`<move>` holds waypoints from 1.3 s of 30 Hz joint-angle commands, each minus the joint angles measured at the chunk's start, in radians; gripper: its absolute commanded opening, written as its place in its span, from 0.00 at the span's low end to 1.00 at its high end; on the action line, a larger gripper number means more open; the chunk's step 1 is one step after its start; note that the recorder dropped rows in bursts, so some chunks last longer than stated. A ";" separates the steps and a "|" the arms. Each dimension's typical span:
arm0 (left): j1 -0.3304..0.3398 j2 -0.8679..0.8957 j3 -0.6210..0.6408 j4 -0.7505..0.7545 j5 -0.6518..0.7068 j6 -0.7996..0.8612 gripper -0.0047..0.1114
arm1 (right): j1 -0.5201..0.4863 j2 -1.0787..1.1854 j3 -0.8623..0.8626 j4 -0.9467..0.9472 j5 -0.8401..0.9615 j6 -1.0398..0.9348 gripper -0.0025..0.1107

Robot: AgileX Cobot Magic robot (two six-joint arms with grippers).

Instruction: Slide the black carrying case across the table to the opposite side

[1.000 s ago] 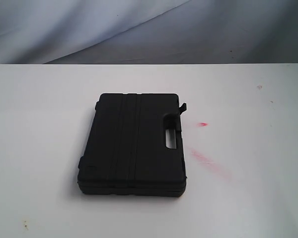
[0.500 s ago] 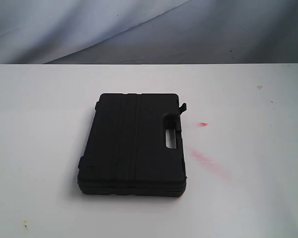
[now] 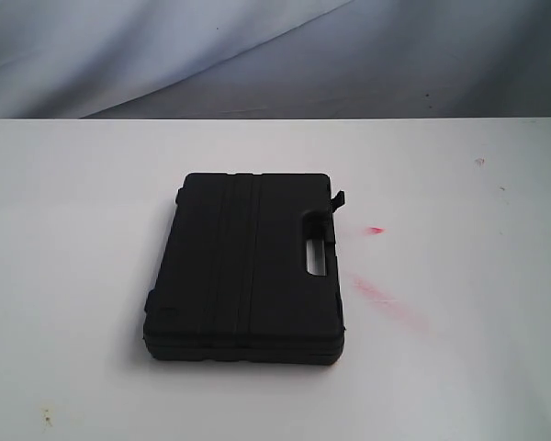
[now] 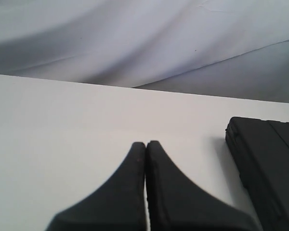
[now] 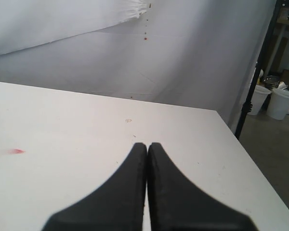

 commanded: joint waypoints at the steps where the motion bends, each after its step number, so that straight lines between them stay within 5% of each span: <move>1: -0.005 -0.004 0.005 0.072 0.000 -0.088 0.04 | -0.004 -0.003 0.004 0.007 -0.002 0.002 0.02; 39: -0.005 -0.004 0.005 0.152 -0.004 -0.079 0.04 | -0.005 -0.003 0.004 0.007 -0.017 0.002 0.02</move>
